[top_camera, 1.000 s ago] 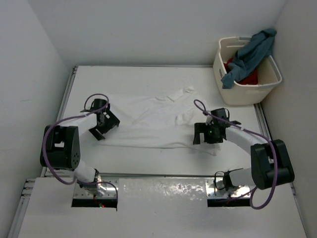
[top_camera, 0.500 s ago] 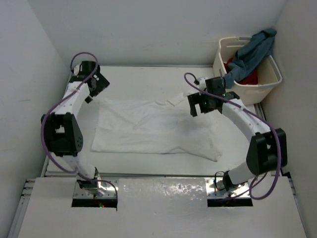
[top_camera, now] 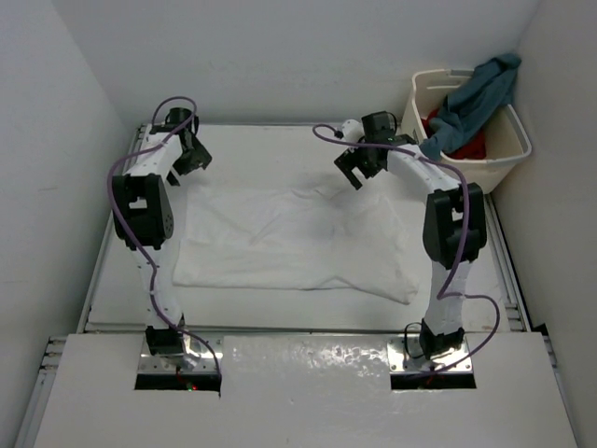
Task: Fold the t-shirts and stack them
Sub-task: Grap the side of the flattened tshirt furthest away from the robot with both arms
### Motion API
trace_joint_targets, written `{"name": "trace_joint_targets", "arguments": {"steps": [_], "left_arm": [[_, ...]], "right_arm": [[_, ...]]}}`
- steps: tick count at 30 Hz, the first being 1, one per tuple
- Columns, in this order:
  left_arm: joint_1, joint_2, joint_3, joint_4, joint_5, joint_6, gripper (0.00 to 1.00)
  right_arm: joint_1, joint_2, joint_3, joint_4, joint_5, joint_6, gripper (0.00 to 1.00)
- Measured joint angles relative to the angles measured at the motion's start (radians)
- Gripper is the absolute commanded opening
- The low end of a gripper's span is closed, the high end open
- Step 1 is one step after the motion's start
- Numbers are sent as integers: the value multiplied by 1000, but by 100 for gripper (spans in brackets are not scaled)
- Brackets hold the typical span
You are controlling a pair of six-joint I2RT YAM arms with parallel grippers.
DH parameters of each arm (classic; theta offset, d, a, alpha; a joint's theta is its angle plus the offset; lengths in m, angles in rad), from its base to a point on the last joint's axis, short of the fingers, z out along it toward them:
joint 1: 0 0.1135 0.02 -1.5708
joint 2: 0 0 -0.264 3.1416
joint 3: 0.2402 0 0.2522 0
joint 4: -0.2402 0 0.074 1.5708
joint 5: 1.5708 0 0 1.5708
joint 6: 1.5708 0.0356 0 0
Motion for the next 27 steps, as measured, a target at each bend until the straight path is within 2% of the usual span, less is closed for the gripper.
{"name": "trace_joint_targets", "arguments": {"steps": [5,12,15,17,19,21,26,27], "left_arm": [[0,42,6,-8,0,3,72],[0,91,0,-11,3,-5,68],[0,92,-1,-4,3,-16,63],[0,97,2,-1,3,-23,53],[0,111,7,1,3,-27,49],[0,133,18,4,7,-35,36],[0,138,29,4,10,-40,13],[0,138,29,3,9,-41,5]], "right_arm": [[0,78,55,1,0,-42,99],[1,97,46,14,-62,-53,99],[8,97,14,27,-76,-58,99],[14,98,-2,24,-75,-61,99],[19,105,-5,24,-75,-63,99],[21,109,-5,27,-75,-68,99],[42,132,-4,61,-34,-103,99],[47,143,-3,71,-15,-110,99]]}}
